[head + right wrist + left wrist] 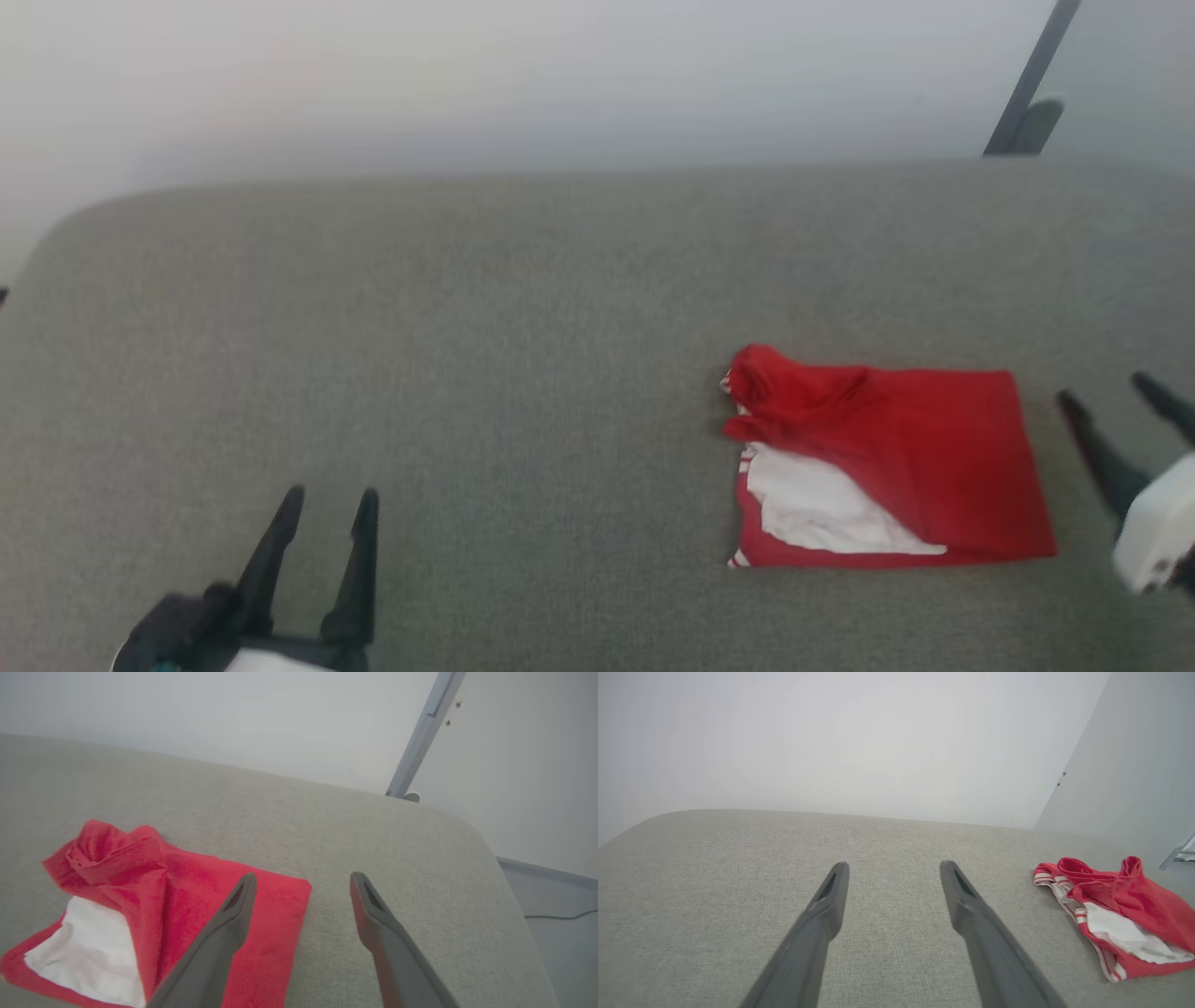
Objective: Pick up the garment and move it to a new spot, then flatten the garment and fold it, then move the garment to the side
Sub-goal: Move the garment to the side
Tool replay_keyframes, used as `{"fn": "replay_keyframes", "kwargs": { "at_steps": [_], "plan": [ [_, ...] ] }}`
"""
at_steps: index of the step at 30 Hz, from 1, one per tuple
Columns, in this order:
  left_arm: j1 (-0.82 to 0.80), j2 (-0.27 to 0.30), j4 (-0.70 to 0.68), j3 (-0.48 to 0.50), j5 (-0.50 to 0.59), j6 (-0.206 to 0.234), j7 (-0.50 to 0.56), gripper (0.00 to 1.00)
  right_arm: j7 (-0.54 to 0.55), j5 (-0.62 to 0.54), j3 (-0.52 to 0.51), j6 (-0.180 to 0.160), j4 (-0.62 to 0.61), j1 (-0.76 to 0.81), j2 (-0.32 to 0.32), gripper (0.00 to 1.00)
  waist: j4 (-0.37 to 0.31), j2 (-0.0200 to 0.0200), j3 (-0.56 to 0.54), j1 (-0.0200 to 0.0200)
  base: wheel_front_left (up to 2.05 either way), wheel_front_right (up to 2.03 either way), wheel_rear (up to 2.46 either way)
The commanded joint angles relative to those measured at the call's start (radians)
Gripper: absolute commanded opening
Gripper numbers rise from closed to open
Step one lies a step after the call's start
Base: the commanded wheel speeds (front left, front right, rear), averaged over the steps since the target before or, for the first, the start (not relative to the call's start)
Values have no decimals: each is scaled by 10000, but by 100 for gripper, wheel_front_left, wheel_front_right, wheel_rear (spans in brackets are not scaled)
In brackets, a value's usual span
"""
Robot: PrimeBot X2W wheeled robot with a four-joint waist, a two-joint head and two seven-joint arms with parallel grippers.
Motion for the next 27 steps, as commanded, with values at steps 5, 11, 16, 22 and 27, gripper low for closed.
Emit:
{"fn": "replay_keyframes", "kwargs": {
  "at_steps": [5,11,16,22,27],
  "plan": [
    [-1036,-8,173,-382,-50,-18,-47,100,1961,627,267,-1,845,-1398,-645,100,333,0,1250,0,0,0,0],
    [-2260,65,387,-845,-73,-18,-47,100,4974,2086,803,-1,1515,-2489,-1056,100,560,0,2299,0,0,0,0],
    [-2937,244,468,-1116,-61,-18,-47,100,6290,2489,1080,1,1680,-2577,-981,100,565,0,2814,0,0,0,0],
    [-3545,491,523,-1235,-103,-18,-47,100,6218,2702,1145,1,1574,-2795,-582,0,187,0,3244,0,0,0,0],
    [-3982,670,354,-1359,-161,-18,-47,100,5779,2657,732,-24,1574,-3085,-666,0,-312,0,3553,0,0,0,0]
  ]
}}
